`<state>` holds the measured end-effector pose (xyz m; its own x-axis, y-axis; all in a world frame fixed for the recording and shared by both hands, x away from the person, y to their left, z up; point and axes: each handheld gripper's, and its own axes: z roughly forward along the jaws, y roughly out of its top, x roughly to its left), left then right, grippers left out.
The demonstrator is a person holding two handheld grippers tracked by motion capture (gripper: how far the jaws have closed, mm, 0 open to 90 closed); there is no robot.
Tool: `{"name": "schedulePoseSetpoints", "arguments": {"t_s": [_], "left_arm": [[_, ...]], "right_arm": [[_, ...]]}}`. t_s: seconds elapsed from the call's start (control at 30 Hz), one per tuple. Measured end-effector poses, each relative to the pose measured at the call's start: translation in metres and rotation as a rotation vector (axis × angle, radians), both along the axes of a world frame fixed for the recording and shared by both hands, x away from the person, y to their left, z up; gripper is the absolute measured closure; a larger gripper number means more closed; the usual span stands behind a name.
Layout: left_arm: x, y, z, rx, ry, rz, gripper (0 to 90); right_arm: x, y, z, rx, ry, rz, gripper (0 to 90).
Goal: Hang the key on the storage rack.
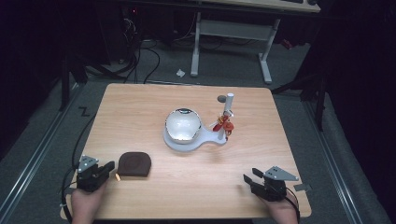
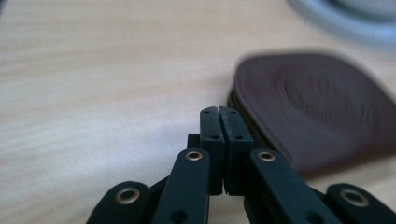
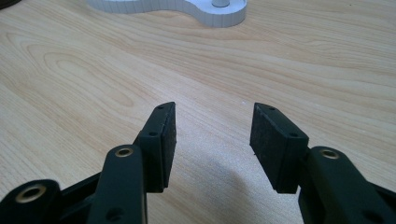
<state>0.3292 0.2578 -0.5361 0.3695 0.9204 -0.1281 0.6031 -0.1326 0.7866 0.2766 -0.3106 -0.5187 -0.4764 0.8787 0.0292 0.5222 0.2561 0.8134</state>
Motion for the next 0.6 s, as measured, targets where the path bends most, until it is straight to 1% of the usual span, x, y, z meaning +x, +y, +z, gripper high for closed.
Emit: {"name": "schedulePoseSetpoints", "arguments": {"t_s": [0.03, 0.07, 0.1, 0.13, 0.17, 0.2, 0.23, 0.27, 0.3, 0.33, 0.4, 0.47, 0.5, 0.53, 0.57, 0.6], "left_arm": [[-0.004, -0.003, -0.001, 0.018, 0.000, -0.014, 88.8], [-0.008, -0.005, -0.001, 0.027, -0.001, -0.026, 88.8], [-0.013, -0.008, -0.001, 0.018, 0.000, -0.047, 88.8], [-0.019, -0.011, 0.000, 0.025, -0.002, -0.070, 88.9], [-0.024, -0.017, 0.001, 0.026, 0.001, -0.107, 88.9], [-0.027, -0.021, 0.002, 0.026, -0.001, -0.132, 88.9], [-0.029, -0.026, 0.003, 0.023, -0.001, -0.168, 88.6], [-0.030, -0.031, 0.004, 0.040, 0.001, -0.194, 86.5], [-0.030, -0.034, 0.005, 0.063, -0.006, -0.194, 84.5], [-0.029, -0.035, 0.006, 0.065, -0.009, -0.185, 83.4], [-0.028, -0.029, 0.008, 0.030, -0.017, -0.142, 80.8], [-0.027, -0.026, 0.011, -0.002, -0.032, -0.100, 76.6], [-0.026, -0.026, 0.012, -0.039, -0.038, -0.074, 72.8], [-0.026, -0.027, 0.013, -0.057, -0.040, -0.065, 68.2], [-0.024, -0.030, 0.014, -0.067, -0.046, -0.054, 65.3], [-0.023, -0.033, 0.015, -0.067, -0.054, -0.044, 63.7]], "right_arm": [[0.000, 0.000, 0.000, 0.005, 0.003, -0.004, 51.3], [0.000, -0.001, 0.000, 0.011, 0.007, -0.007, 51.6], [0.001, -0.001, 0.000, 0.014, 0.011, -0.007, 51.8], [0.001, -0.001, 0.000, 0.014, 0.011, -0.007, 51.8], [0.001, 0.000, 0.000, 0.014, 0.012, -0.005, 51.8], [0.001, 0.001, 0.000, 0.010, 0.012, -0.002, 51.7], [0.001, 0.001, 0.000, 0.011, 0.014, -0.003, 51.7], [0.002, 0.001, 0.000, 0.013, 0.017, -0.001, 51.6], [0.003, 0.001, 0.000, 0.011, 0.015, 0.005, 51.6], [0.003, 0.001, -0.001, 0.012, 0.018, 0.008, 51.4], [0.004, 0.001, -0.001, 0.013, 0.030, 0.018, 51.4], [0.004, 0.001, -0.002, 0.003, 0.027, 0.027, 51.3], [0.004, 0.001, -0.002, 0.003, 0.030, 0.026, 51.0], [0.005, 0.001, -0.002, 0.007, 0.031, 0.023, 50.6], [0.005, 0.000, -0.001, 0.009, 0.035, 0.020, 50.2], [0.005, 0.000, -0.001, 0.016, 0.040, 0.013, 49.9]]}}
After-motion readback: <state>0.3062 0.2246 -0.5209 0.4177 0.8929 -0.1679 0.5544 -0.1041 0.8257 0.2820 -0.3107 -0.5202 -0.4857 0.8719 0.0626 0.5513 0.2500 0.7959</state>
